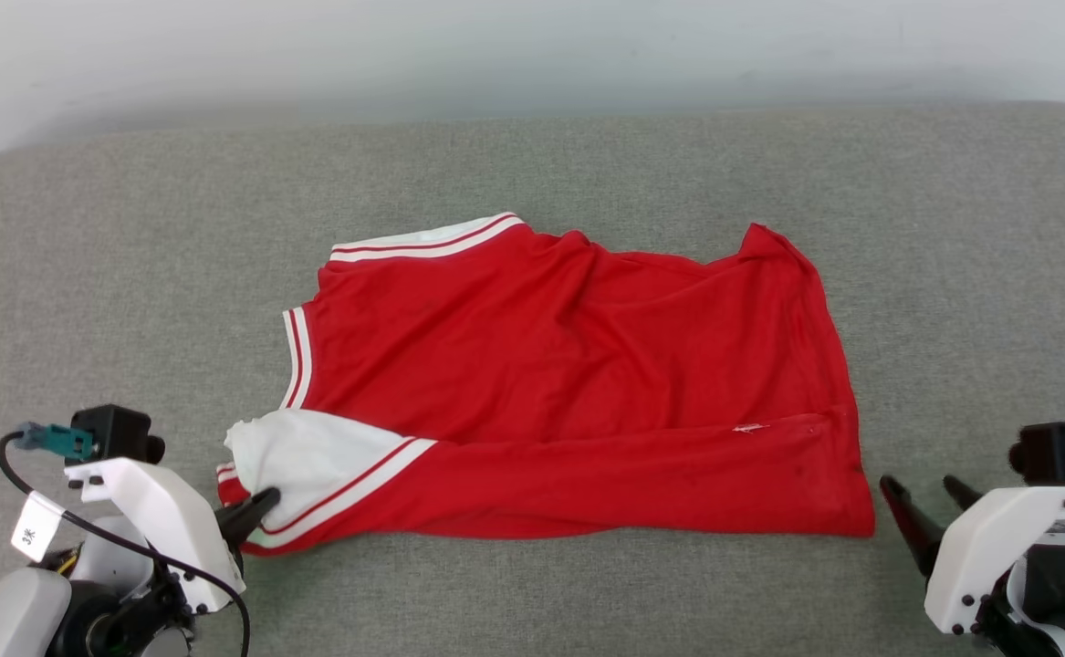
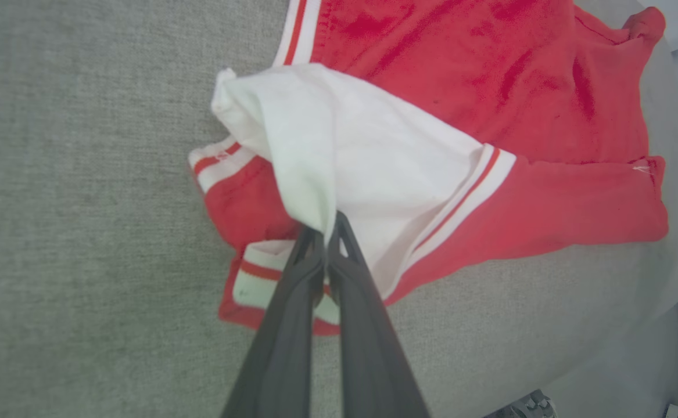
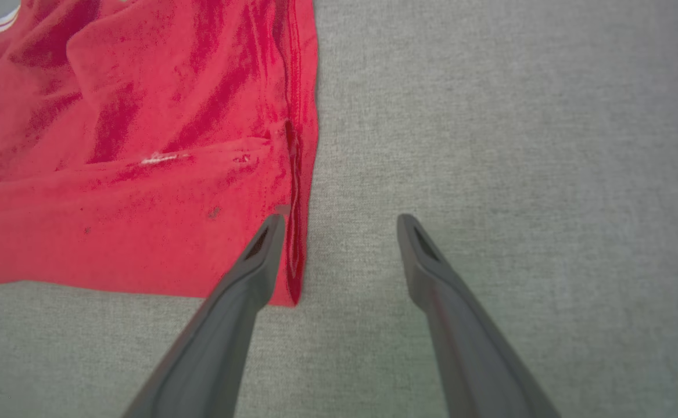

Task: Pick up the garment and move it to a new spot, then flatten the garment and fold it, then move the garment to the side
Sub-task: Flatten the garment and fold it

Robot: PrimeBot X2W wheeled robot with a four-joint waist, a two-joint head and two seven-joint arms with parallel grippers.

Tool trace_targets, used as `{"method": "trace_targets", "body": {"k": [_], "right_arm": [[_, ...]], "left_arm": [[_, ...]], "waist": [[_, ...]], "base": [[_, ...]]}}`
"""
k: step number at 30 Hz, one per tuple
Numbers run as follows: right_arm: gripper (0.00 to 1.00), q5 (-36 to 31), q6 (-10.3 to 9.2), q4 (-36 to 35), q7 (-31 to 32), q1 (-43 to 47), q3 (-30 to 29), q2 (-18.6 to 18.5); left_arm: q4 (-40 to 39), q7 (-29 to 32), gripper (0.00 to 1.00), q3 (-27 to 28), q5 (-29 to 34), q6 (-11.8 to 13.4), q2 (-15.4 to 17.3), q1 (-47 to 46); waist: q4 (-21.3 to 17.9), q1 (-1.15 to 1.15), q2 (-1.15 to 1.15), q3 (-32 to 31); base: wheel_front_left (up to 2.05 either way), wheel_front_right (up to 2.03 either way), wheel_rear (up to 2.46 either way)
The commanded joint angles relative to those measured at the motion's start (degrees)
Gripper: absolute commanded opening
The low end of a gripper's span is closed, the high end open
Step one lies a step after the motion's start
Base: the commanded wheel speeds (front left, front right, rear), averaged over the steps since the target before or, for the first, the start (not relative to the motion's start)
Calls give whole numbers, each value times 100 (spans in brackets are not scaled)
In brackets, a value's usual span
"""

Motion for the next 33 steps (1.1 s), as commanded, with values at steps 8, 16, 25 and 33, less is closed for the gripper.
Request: {"method": "trace_targets", "body": {"k": [8, 16, 25, 33], "right_arm": [[100, 78, -4, 54, 898, -325, 404, -203], [80, 309, -1, 868, 1229, -500, 925, -75], [0, 310, -3, 709, 1023, -508, 764, -208], [0, 291, -4, 74, 1203, -9, 481, -298]], "left_arm": [[-600, -59, 0, 21, 201, 158, 115, -112], [-636, -99, 0, -42, 209, 135, 6, -160], [-479, -179, 0, -55, 138, 119, -49, 10], [-684, -214, 0, -3, 74, 320, 17, 501]], "waist": [[195, 0, -1, 304], [266, 0, -1, 571], [282, 0, -1, 229], [318, 0, -1, -355]], "base": [[0, 0, 0], [0, 0, 0], [0, 0, 0], [0, 0, 0]]}}
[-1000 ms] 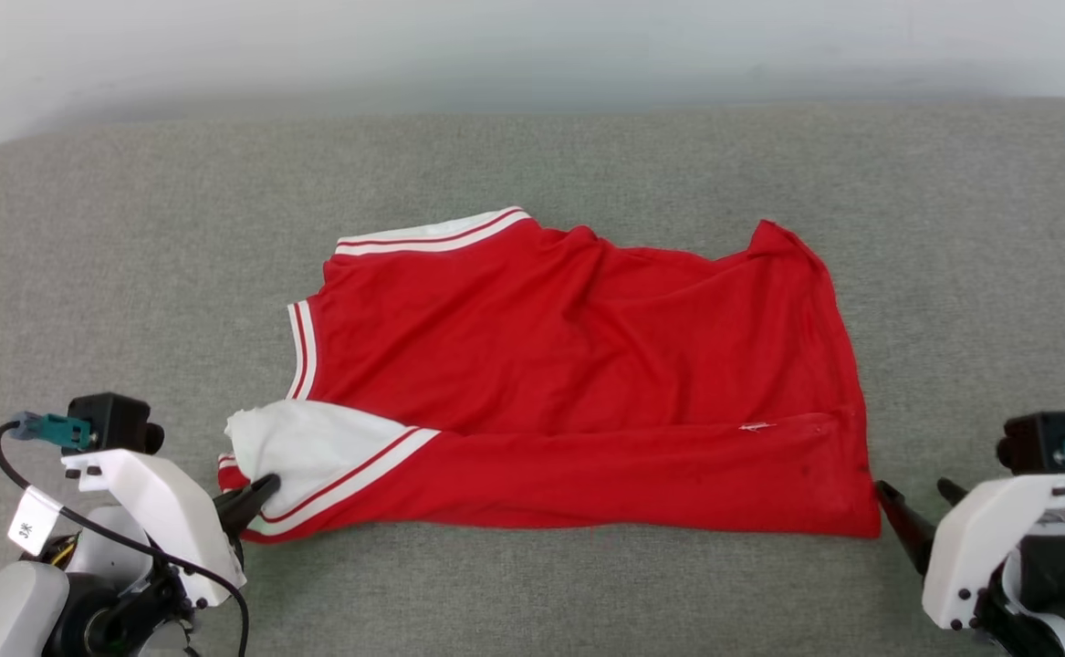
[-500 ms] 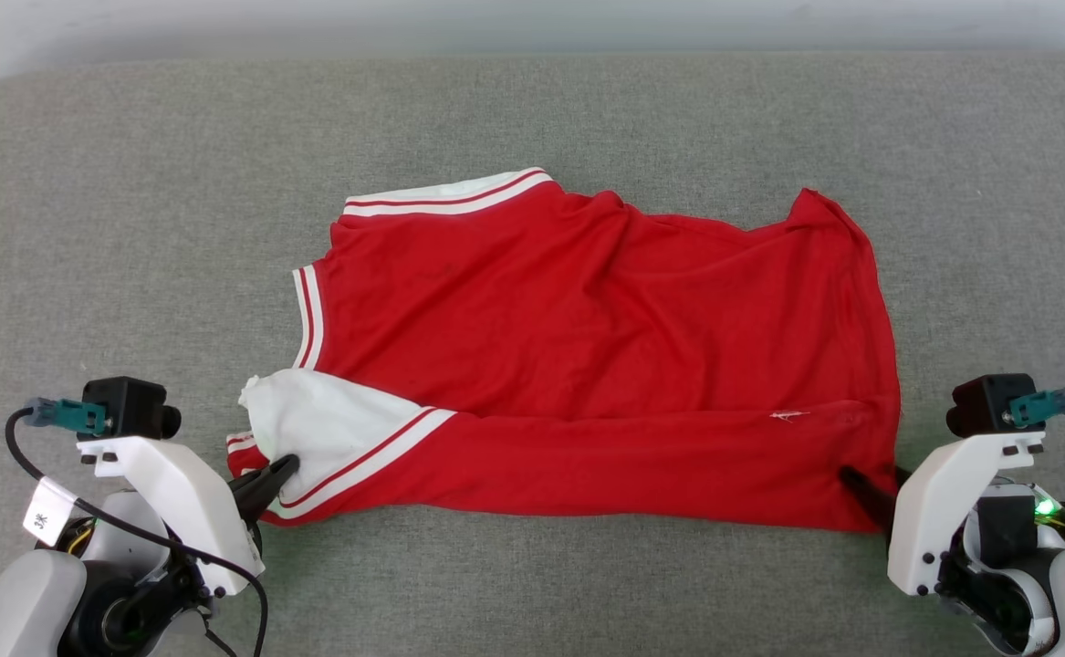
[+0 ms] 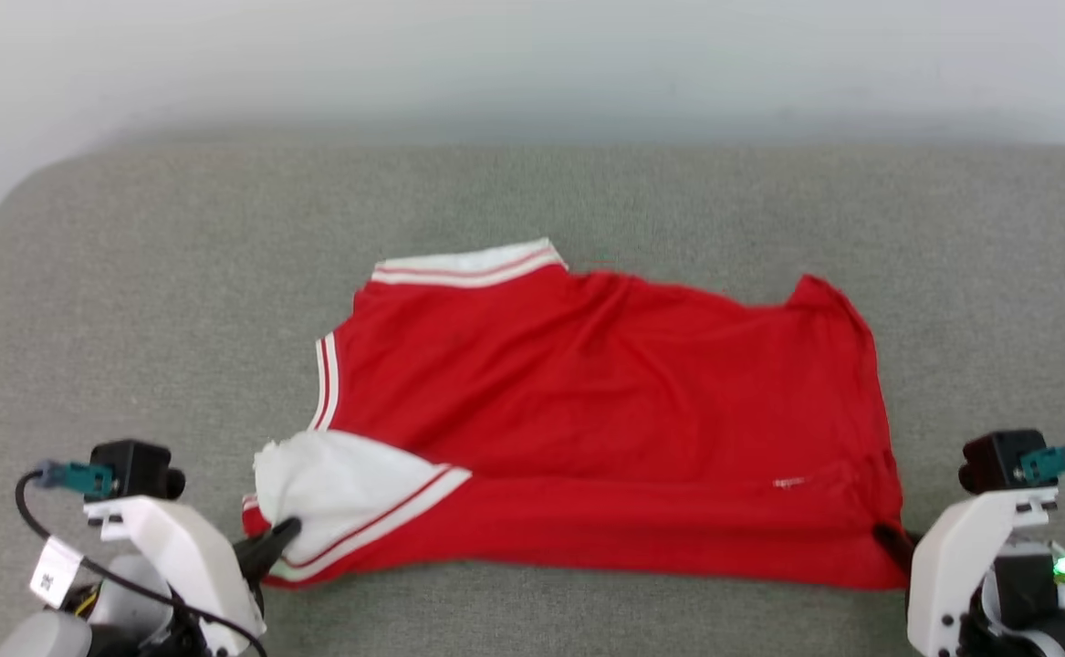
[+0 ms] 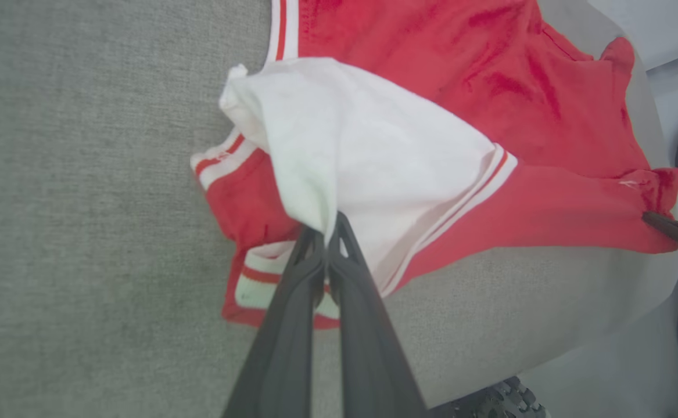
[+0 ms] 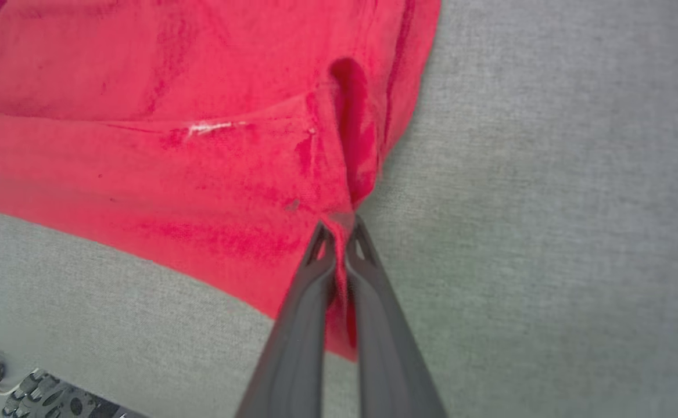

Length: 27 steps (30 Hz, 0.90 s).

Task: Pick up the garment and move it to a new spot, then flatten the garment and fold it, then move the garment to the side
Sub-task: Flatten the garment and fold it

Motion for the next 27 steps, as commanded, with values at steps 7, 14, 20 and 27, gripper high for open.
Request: {"method": "trace_targets", "body": {"k": [7, 14, 20, 27], "right_arm": [[0, -18, -5, -468, 279, 774, -193, 50], [0, -78, -5, -590, 404, 1394, -376, 255], [100, -35, -4, -299, -112, 1547, -372, 419], [100, -85, -4, -245, -1615, 1449, -245, 455]], "left_arm": [[-267, 21, 0, 61, -128, 288, 99, 798], [-184, -31, 0, -60, -308, 370, -124, 1351], [238, -200, 36, -215, -277, 153, -417, 1132], [476, -479, 100, -296, 19, 11, -472, 866]], "waist": [[33, 0, 0, -534], [18, 0, 0, -636], [32, 0, 0, -631], [-13, 0, 0, -755]], "base": [[0, 0, 0], [0, 0, 0], [0, 0, 0], [0, 0, 0]]}}
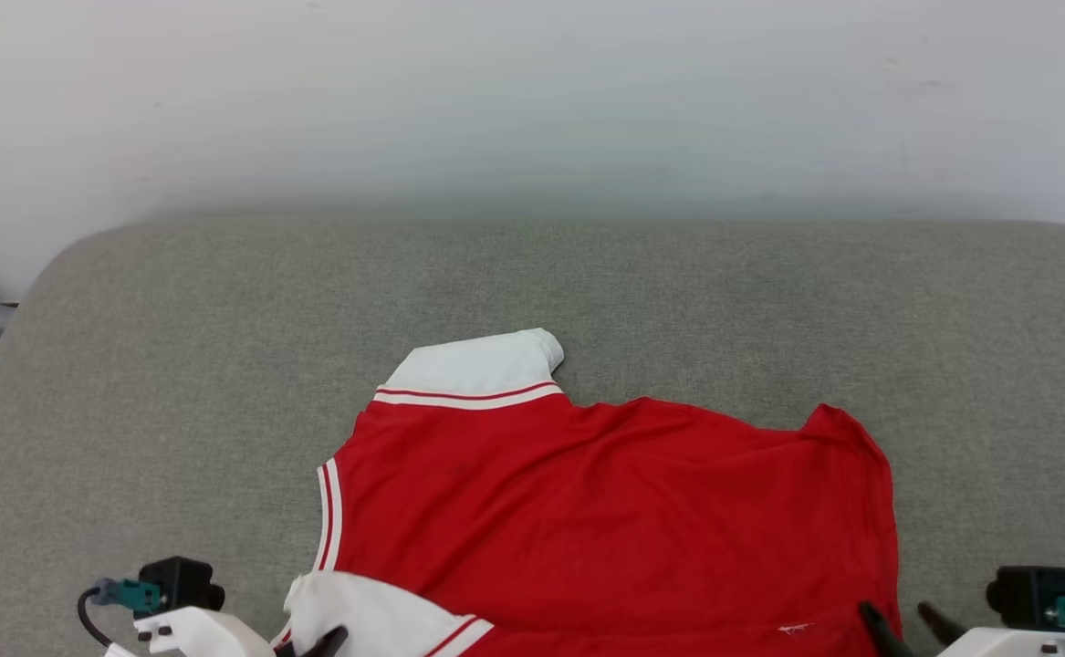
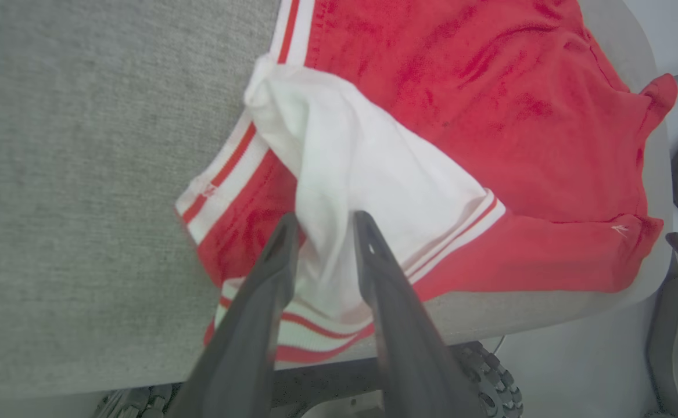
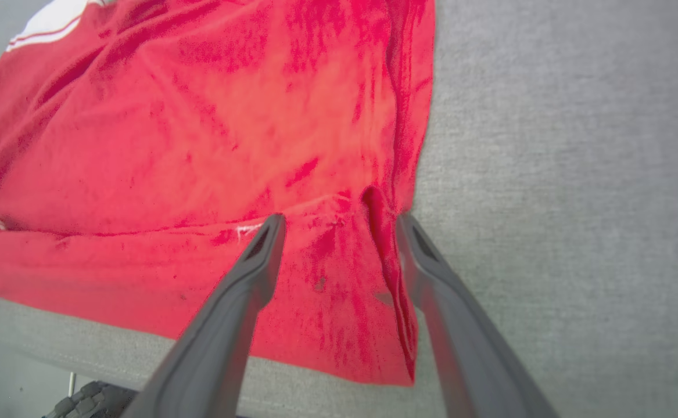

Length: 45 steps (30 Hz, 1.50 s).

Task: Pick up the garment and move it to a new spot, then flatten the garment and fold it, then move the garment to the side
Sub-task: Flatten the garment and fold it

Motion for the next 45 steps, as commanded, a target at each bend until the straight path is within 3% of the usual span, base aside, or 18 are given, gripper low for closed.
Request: {"method": "trace_targets", "body": {"k": [1, 5, 10, 21, 26, 35, 39, 45], "right_arm": [[100, -56, -3, -40, -255, -64, -33, 26], [100, -241, -4, -108, -1093, -254, -100, 101], [100, -444, -3, -304, -1653, -497, -202, 200], [100, -727, -4, -979, -1831, -1149, -276, 299], [100, -695, -4, -1185, -1855, -1462, -183, 304], [100, -581, -3, -1019, -2029, -1946, -111, 303], [100, -527, -3, -895, -2099, -1996, -107, 304], [100, -392, -3, -684, -2246, -2038, -92, 304]], "left_arm": [[-18, -110, 100, 11, 86, -28, 10, -84], [-112, -525, 100, 79, 376, -16, -13, -258], [-190, -1140, 100, 135, 769, -139, -75, -573], [-389, -2670, 100, 422, 1641, -139, -239, -1494], [-261, -2875, 100, 470, 1766, -223, -252, -1977], [519, -2194, 100, 280, 1637, -805, -7, -3304], [761, -1593, 100, 106, 1470, -1009, 128, -3703], [1140, -23, 100, -287, 895, -1222, 442, -4344]], "waist": [[-25, 0, 0, -32], [-80, 0, 0, -76], [-159, 0, 0, 23], [-383, 0, 0, 928], [-553, 0, 0, 1427], [-933, 0, 0, 2007], [-1066, 0, 0, 2102], [-1293, 0, 0, 2257]], "base": [[0, 0, 0], [0, 0, 0], [0, 0, 0], [0, 0, 0], [0, 0, 0], [0, 0, 0], [0, 0, 0], [0, 0, 0]]}}
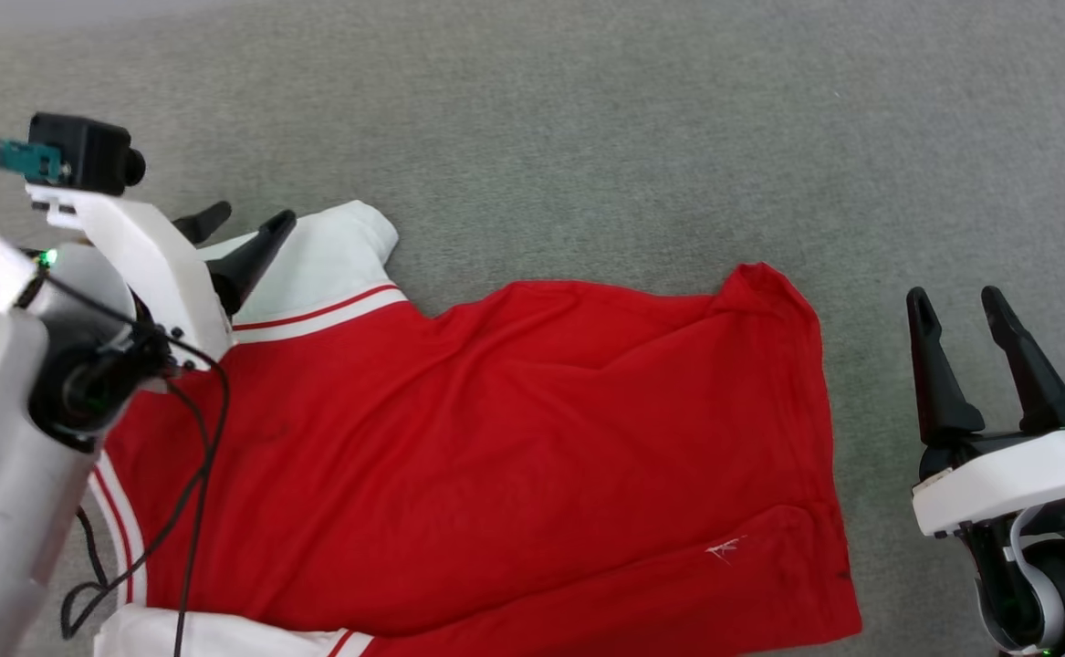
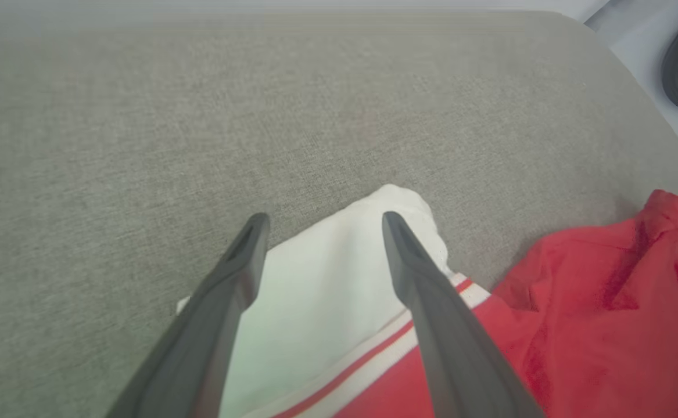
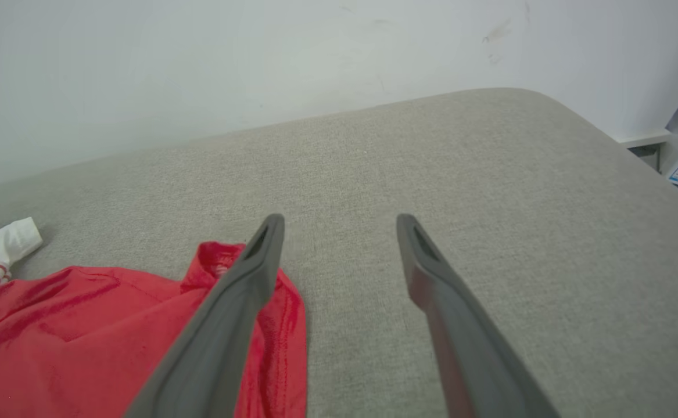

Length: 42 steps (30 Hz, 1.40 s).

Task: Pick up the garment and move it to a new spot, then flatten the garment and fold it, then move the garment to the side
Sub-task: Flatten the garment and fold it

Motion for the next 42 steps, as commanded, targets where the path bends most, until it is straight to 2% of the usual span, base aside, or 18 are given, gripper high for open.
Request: {"method": "trace_targets", "body": {"k": [1, 9, 13, 14, 15, 16, 17, 18, 22, 28, 33, 42], "right_arm": [[100, 55, -2, 19, -37, -100, 6, 9], [100, 241, -2, 261, -238, -159, 117, 10], [100, 320, -2, 349, -314, -176, 107, 10], [100, 337, -2, 364, -325, -171, 105, 10], [100, 332, -2, 383, -326, -163, 87, 10], [100, 343, -2, 405, -325, -158, 80, 10], [100, 377, -2, 419, -315, -155, 94, 11], [100, 398, -2, 426, -312, -158, 105, 10], [100, 473, -2, 471, -228, -166, 164, 9], [100, 498, -2, 708, 211, -315, 294, 8], [100, 267, -2, 965, 907, -639, 518, -25], [100, 258, -2, 1002, 2590, -1410, 1109, -727]], "left_arm": [[39, 140, 100, -36, -66, -39, 29, -96], [676, 1646, 100, -354, -452, -39, 249, -616], [1077, 2296, 100, -624, -519, 20, 227, -585], [1159, 2448, 85, -698, -510, 22, 212, -569], [1250, 2598, 51, -747, -562, 43, 172, -544], [1320, 2736, 40, -816, -573, 46, 127, -517], [1374, 2829, 25, -873, -613, 50, 64, -481], [1415, 2883, 0, -916, -634, 50, 3, -455], [1527, 2726, 0, -952, -658, 20, -134, -404], [1522, 1806, 0, -707, -543, -25, -153, -508], [1343, 1029, 0, -505, -479, -61, -121, -556], [720, 486, 0, -638, -398, -75, -202, -478]], "waist": [[-74, -1, 0, 65], [-334, -1, 0, 297], [-406, -1, 0, 383], [-413, -1, 0, 396], [-420, -1, 0, 409], [-423, -1, 0, 417], [-425, -1, 0, 421], [-427, -1, 0, 424], [-406, -1, 0, 403], [-272, -1, 0, 240], [-25, -1, 0, 58], [557, -1, 0, -38]], "base": [[0, 0, 0], [0, 0, 0], [0, 0, 0], [0, 0, 0], [0, 0, 0], [0, 0, 0], [0, 0, 0], [0, 0, 0], [0, 0, 0], [0, 0, 0], [0, 0, 0], [0, 0, 0]]}}
